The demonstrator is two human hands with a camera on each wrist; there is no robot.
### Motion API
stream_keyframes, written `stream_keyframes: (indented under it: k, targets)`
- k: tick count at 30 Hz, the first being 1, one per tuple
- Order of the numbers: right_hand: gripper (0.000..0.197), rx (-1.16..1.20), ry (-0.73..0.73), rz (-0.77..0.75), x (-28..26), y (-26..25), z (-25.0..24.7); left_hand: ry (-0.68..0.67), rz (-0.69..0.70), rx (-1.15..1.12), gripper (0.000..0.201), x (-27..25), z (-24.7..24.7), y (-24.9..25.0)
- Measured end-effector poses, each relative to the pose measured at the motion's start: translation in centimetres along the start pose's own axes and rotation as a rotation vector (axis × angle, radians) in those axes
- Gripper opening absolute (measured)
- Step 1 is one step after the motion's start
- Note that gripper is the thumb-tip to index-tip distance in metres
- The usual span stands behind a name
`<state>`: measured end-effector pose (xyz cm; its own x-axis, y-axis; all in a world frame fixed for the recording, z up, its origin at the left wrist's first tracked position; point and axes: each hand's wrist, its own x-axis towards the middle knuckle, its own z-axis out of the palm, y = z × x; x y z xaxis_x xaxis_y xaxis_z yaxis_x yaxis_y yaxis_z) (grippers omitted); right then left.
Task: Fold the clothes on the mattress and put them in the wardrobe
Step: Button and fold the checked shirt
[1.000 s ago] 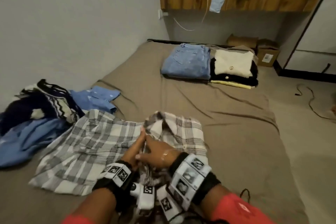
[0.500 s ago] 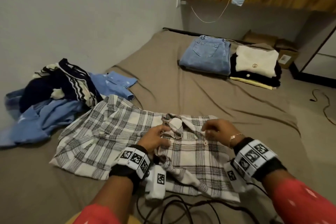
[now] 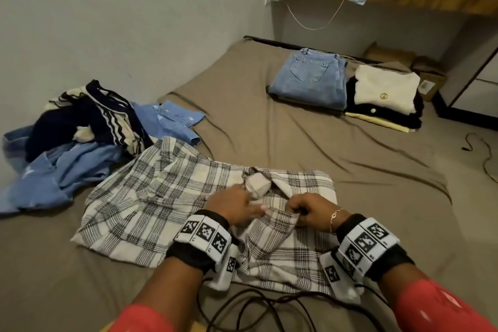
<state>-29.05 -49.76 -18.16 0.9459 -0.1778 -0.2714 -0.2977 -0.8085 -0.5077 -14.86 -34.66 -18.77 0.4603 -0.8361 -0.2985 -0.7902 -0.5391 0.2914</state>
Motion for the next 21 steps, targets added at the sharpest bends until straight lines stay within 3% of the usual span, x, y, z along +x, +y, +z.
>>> stream_keyframes:
  k: [2, 4, 5, 7, 8, 10, 13, 14, 17, 19, 21]
  targets:
    - [0.02, 0.017, 0.008, -0.016, 0.1, 0.3, 0.2, 0.228, -0.13, 0.078, 0.045, 0.0, -0.4, -0.6]
    - [0.027, 0.026, 0.036, -0.038, 0.5, 0.5, 0.2, 0.41, -0.005, -0.013, 0.03, 0.1, -0.7, -0.4]
    - [0.029, 0.04, 0.053, -0.056, 0.7, 0.5, 0.3, 0.385, 0.097, -0.173, 0.027, 0.2, -0.7, -0.1]
    - [0.034, 0.13, 0.079, -0.079, 0.9, 0.5, 0.3, 0.112, 0.218, -0.559, 0.033, 0.1, -0.4, 0.7]
    - [0.039, 0.197, 0.083, -0.086, 1.0, 0.4, 0.2, -0.013, 0.23, -0.624, 0.043, 0.3, -0.2, 1.0]
    - [0.047, 0.302, 0.093, -0.084, 1.3, 0.4, 0.0, -0.136, 0.207, -0.541, 0.054, 0.6, 0.1, 0.9]
    - [0.041, 0.215, 0.216, 0.006, 2.3, 0.3, -1.0, -0.076, 0.209, -0.359, 0.018, 0.9, 0.1, 0.6]
    - [0.036, 0.156, 0.242, 0.031, 2.8, 0.2, -1.4, -0.056, 0.223, -0.347, 0.017, 0.9, 0.0, 0.6]
    - [0.025, -0.135, 0.091, 0.086, 4.4, -0.3, -1.7, -0.07, 0.26, -0.277, 0.025, 0.8, 0.3, 0.9]
    - [0.033, -0.423, -0.014, 0.174, 5.2, -0.5, -1.2, -0.112, 0.239, -0.126, 0.033, 0.9, 0.6, 0.8]
    - [0.041, -0.551, -0.015, 0.267, 5.5, -0.2, -0.8, -0.137, 0.194, -0.019, 0.038, 1.2, 0.8, 0.7]
